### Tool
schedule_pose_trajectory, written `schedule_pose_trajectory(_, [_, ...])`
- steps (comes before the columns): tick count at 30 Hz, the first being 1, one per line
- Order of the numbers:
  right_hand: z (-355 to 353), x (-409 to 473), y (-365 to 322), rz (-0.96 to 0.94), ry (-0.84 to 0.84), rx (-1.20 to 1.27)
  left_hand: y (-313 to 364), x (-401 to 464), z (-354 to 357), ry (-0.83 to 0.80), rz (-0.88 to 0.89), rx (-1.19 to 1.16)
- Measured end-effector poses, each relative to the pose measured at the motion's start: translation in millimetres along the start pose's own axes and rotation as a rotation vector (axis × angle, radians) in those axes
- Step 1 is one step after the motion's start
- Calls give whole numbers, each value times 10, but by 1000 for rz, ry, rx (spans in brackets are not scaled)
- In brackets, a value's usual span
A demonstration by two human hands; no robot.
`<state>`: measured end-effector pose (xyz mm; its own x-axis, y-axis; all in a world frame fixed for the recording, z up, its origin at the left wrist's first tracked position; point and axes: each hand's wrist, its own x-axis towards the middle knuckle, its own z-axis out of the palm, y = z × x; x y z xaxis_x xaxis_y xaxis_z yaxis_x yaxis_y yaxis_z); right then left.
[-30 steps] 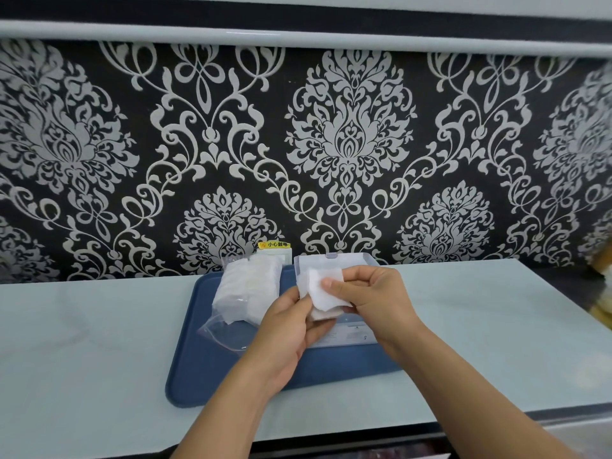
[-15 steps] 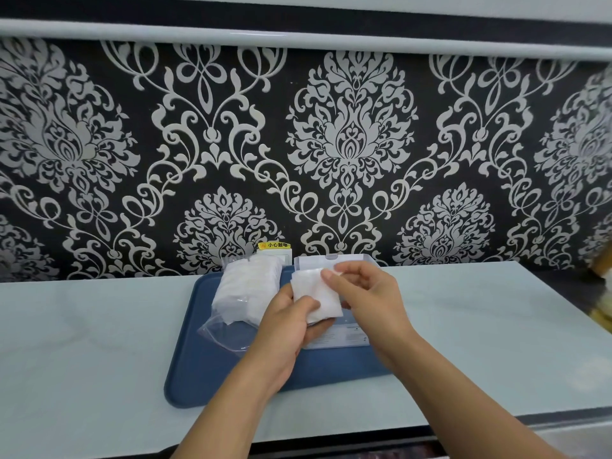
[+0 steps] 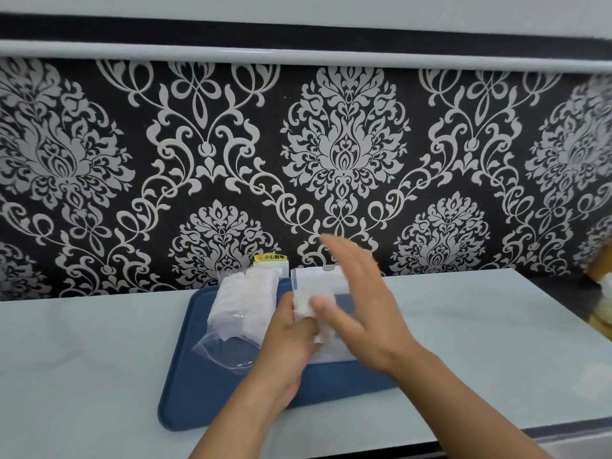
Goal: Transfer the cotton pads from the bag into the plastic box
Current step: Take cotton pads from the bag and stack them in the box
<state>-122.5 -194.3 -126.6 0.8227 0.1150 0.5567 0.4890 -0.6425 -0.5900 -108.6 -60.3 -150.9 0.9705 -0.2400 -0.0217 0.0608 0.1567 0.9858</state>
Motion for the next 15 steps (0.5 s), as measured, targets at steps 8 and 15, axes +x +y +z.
schedule_pose_trajectory(8, [11,-80,126,80,-287,98,-63,93,29,-4,47,98])
schedule_pose_trajectory(15, [-83,74,304,108,-232,-25,-59,244,6,38,157,384])
